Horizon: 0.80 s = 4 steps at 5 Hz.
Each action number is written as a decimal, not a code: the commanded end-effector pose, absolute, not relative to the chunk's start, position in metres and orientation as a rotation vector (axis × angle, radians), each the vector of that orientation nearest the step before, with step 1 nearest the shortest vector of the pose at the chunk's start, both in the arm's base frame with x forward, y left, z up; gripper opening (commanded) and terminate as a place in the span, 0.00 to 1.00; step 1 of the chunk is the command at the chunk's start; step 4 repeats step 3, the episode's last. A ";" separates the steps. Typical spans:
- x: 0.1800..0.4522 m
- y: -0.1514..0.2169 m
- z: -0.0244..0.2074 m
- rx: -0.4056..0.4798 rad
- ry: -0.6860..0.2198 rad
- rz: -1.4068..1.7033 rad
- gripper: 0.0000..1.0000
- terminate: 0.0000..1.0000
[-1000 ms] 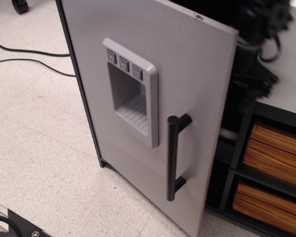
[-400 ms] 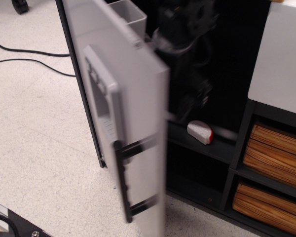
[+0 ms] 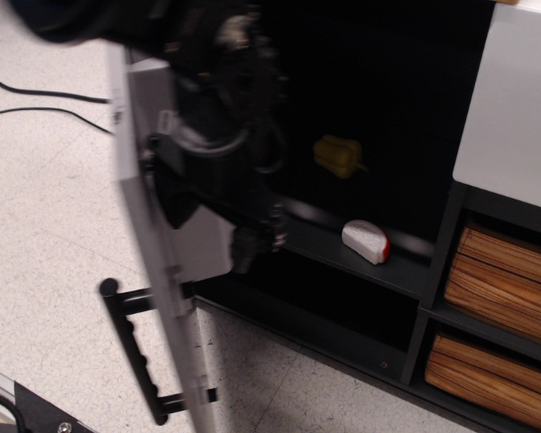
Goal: Open fridge
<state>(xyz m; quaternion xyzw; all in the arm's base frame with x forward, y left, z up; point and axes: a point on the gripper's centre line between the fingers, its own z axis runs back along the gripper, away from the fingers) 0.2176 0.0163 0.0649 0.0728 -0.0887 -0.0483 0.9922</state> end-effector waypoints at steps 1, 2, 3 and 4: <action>0.202 0.043 0.073 0.177 -0.145 -0.118 1.00 0.00; 0.202 0.043 0.073 0.177 -0.145 -0.118 1.00 0.00; 0.202 0.043 0.073 0.177 -0.145 -0.118 1.00 1.00; 0.202 0.043 0.073 0.177 -0.145 -0.118 1.00 1.00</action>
